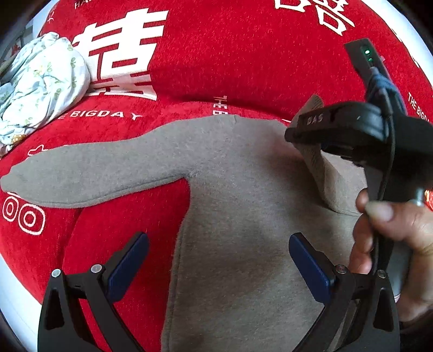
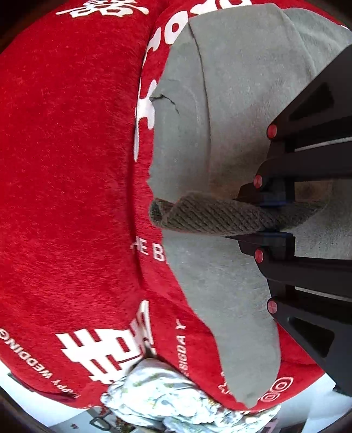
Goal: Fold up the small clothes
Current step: 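Lower the sleeve onto the sweater body and open the right gripper, then move the left gripper to the cuff of the other sleeve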
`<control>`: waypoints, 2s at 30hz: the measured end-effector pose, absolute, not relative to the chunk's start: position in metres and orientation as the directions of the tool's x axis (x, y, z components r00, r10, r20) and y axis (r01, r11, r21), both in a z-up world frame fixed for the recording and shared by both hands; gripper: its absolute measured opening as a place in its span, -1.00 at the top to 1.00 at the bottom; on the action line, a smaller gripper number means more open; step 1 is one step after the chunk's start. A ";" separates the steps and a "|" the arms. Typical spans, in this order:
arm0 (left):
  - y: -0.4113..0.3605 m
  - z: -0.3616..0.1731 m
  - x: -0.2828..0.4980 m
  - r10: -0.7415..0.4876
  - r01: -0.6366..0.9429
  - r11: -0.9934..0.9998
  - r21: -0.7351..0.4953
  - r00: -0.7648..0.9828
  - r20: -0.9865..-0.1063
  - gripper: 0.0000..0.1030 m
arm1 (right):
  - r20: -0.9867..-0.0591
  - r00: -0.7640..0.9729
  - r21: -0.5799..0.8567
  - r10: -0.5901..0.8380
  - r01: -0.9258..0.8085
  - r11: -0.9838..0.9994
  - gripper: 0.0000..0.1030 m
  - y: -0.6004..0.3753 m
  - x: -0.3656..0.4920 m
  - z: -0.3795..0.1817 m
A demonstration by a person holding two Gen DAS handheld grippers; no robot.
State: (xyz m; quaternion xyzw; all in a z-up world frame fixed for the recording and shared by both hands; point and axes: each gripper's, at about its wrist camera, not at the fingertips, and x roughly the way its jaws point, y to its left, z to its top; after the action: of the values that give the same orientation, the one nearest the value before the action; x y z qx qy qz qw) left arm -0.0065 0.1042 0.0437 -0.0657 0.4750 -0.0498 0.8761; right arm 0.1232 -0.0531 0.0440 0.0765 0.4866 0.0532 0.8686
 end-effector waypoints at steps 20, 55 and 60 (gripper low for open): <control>0.123 0.059 -0.021 -0.175 0.009 0.979 -0.205 0.558 -0.811 -1.00 | -0.870 0.486 0.040 0.077 -0.086 0.996 0.58 -0.016 0.121 0.015; 0.106 0.063 -0.032 -0.129 0.018 0.990 -0.142 0.546 -0.828 -1.00 | -0.851 0.507 -0.030 -0.138 0.216 0.976 -0.60 -0.129 0.064 0.009; 0.121 0.069 -0.035 -0.109 -0.018 0.989 -0.143 0.559 -0.822 -1.00 | -0.812 0.549 -0.202 -0.197 0.052 0.978 -0.60 -0.046 0.064 0.004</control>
State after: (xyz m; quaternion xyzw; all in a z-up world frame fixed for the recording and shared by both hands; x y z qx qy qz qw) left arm -0.0348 0.1207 0.0693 -0.0677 0.4688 -0.0259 0.8803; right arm 0.0642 -0.0462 0.0040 -0.0770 0.4696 -0.0710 0.8766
